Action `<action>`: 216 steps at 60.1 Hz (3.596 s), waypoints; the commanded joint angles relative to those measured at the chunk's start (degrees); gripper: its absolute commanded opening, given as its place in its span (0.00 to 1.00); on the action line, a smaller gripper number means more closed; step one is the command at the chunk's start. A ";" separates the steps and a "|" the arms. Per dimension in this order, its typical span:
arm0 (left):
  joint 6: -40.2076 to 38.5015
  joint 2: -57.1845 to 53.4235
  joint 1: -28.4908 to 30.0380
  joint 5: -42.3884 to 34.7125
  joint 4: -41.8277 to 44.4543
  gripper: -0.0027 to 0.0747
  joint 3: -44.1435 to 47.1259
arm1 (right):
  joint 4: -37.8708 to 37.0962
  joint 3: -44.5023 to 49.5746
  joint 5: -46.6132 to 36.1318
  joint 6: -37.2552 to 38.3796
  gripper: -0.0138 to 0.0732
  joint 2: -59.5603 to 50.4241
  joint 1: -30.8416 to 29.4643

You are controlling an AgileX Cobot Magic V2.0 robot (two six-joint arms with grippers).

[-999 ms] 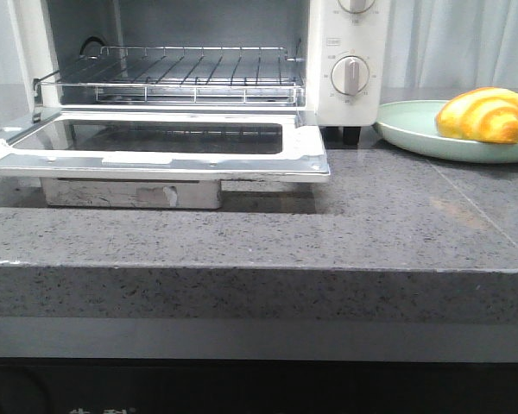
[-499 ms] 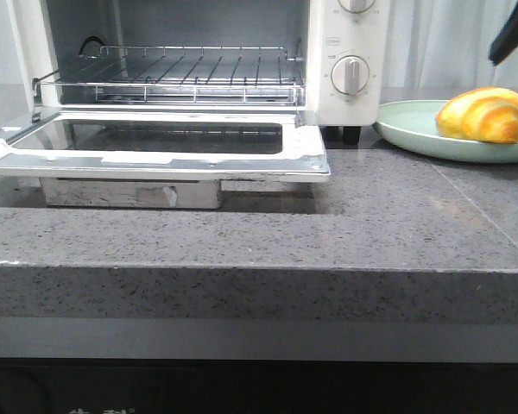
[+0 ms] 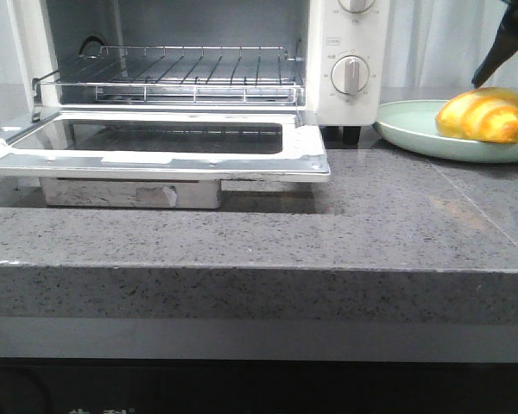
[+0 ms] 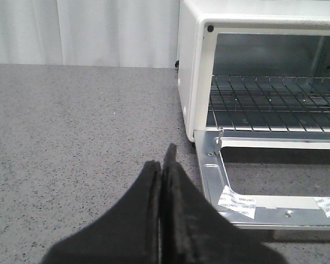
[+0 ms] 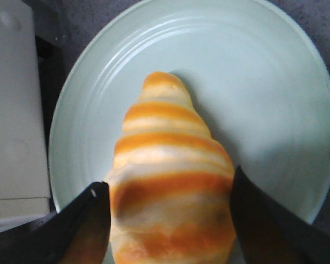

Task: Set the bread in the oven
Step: 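Lower the right gripper onto the croissant on the green plate and grasp it, then lift the croissant with the right gripper and carry it into the oven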

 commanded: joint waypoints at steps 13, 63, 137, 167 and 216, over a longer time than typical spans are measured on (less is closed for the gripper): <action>-0.45 0.34 0.15 -4.16 -0.08 0.01 -1.49 | 1.98 -2.01 -0.70 -0.53 0.72 0.89 -0.37; -0.45 0.34 0.15 -4.16 -0.08 0.01 -1.49 | 4.31 -2.14 2.49 -1.48 0.14 -8.97 -0.37; -0.45 0.34 0.15 -4.16 -0.08 0.01 -1.49 | 9.50 -17.85 -15.83 -3.62 0.14 5.92 33.85; -0.45 0.34 0.15 -4.16 -0.08 0.01 -1.49 | 9.50 -23.84 -19.20 -3.62 0.26 13.62 33.85; -0.45 0.34 0.15 -4.16 -0.08 0.01 -1.49 | 7.99 -23.67 -15.52 -3.62 0.70 9.45 33.85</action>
